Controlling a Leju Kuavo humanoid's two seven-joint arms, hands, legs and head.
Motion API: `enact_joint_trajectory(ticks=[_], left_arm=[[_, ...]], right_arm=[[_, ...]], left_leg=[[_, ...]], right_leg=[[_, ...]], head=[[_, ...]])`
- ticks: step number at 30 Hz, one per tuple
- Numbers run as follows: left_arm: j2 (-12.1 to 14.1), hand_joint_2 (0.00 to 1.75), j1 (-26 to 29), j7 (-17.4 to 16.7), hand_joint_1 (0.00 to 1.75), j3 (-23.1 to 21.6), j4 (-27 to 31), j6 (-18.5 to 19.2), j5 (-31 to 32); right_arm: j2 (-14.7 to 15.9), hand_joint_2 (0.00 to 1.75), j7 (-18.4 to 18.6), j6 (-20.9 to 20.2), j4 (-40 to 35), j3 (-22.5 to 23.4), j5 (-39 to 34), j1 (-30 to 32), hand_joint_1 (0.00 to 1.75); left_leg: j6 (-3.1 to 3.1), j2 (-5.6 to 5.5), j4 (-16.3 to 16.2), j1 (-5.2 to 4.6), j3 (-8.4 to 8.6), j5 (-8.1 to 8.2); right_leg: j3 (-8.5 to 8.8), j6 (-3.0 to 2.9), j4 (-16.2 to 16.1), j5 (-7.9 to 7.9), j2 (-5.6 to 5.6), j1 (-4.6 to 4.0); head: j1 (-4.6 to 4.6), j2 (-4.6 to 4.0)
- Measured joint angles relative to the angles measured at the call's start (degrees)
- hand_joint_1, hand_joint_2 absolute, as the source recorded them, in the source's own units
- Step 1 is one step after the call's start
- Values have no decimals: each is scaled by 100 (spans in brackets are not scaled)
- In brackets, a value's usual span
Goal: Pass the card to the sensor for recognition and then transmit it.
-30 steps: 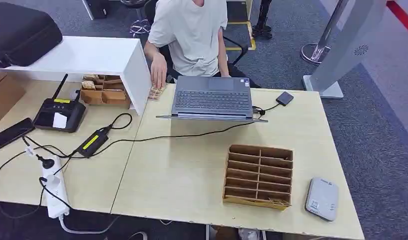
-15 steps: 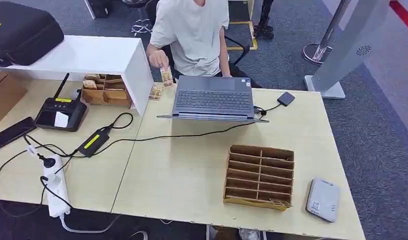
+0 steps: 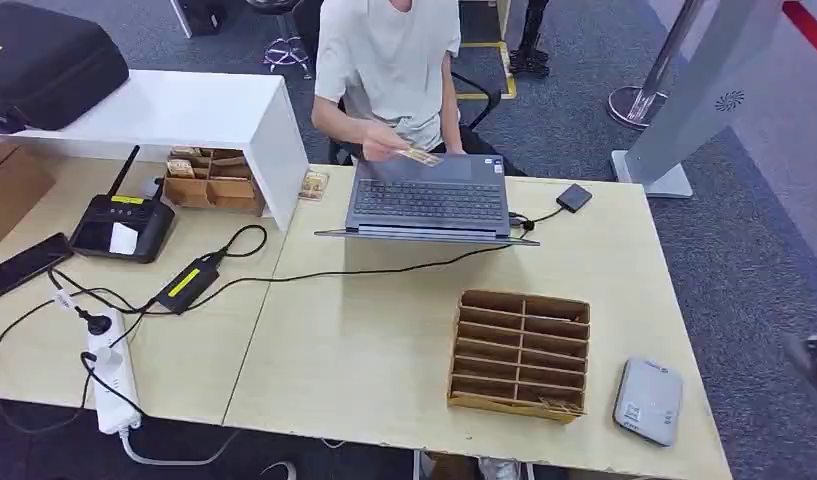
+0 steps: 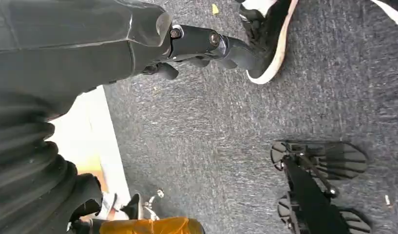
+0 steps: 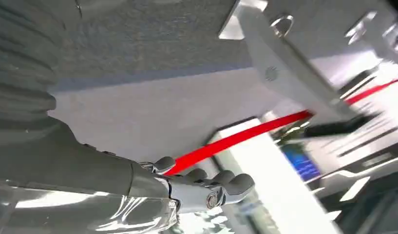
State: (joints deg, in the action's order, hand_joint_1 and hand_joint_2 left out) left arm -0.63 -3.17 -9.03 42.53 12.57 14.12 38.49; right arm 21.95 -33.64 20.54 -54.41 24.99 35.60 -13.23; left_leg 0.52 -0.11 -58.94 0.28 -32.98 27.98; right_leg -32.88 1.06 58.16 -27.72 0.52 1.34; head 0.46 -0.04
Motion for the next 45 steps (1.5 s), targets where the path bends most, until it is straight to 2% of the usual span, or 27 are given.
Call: enact_joint_trajectory(ticks=[6, 11, 15, 23, 27, 34, 42, 43, 44, 45], left_arm=[[-50, 175, -5, -35, 0, 0, 0, -142, 87], [-94, 175, -20, -52, 0, 0, 0, -231, 194], [-116, 175, -25, -52, 0, 2, 0, -247, 223], [-125, 175, -27, -52, 0, 0, 0, -247, 229], [-133, 175, -40, -72, 0, 0, 0, -247, 260], [-197, 175, -190, -245, 0, 0, 0, -297, 439], [-275, 175, -394, -426, 0, 0, 0, -304, 713], [-289, 0, -418, -461, 0, 0, 0, -319, 752], [-297, 0, -438, -468, 0, -4, 0, -337, 780], [-306, 175, -459, -463, 0, -11, 0, -339, 813]], right_arm=[[-407, 175, 317, 405, -1456, -996, 780, 706, 0], [-582, 175, 531, 636, -2422, -1842, 1224, 1120, 0], [-663, 175, 665, 697, -2906, -2261, 1358, 1300, 0], [-676, 175, 713, 706, -3225, -2497, 1358, 1390, 0], [-680, 175, 647, 907, -3363, -2711, 1650, 1425, 0], [-805, 175, 912, 947, -3590, -3547, 1913, 1288, 0], [-1050, 175, 1294, 1008, -3461, -4478, 2147, 436, 0], [-1104, 175, 1344, 1008, -3427, -4590, 2160, 316, 0], [-1150, 175, 1384, 1008, -3394, -4691, 2163, 205, 0], [-1192, 175, 1436, 1008, -3365, -4778, 2163, 106, 0]], left_leg=[[0, -2, 1, 3, -2, 0], [1, 3, 1, 5, -2, 0], [1, 3, 1, 4, -2, 0], [0, 5, 0, 3, -2, 0], [0, 5, 0, 4, -1, 0], [3, 6, 1, 7, -2, -2], [14, 8, 0, 7, 1, -10], [14, 9, 0, 8, 1, -11], [14, 9, 0, 7, 1, -11], [15, 9, 0, 8, 2, -11]], right_leg=[[-3, -2, 0, -3, 2, -2], [-3, -2, -1, -3, -1, -3], [-3, -2, -1, -2, -1, -3], [-3, -2, -3, -2, -3, -2], [-3, -2, -3, -2, -4, -3], [-3, -3, 2, -1, -5, -5], [-2, -4, 3, 5, -7, -4], [-2, -4, 4, 5, -7, -5], [-2, -5, 4, 5, -7, -4], [-3, -5, 4, 5, -7, -5]], head=[[2, 0], [2, 0], [2, 0], [0, 0], [2, 0], [0, 0], [2, 0], [2, 0], [2, 0], [0, 0]])
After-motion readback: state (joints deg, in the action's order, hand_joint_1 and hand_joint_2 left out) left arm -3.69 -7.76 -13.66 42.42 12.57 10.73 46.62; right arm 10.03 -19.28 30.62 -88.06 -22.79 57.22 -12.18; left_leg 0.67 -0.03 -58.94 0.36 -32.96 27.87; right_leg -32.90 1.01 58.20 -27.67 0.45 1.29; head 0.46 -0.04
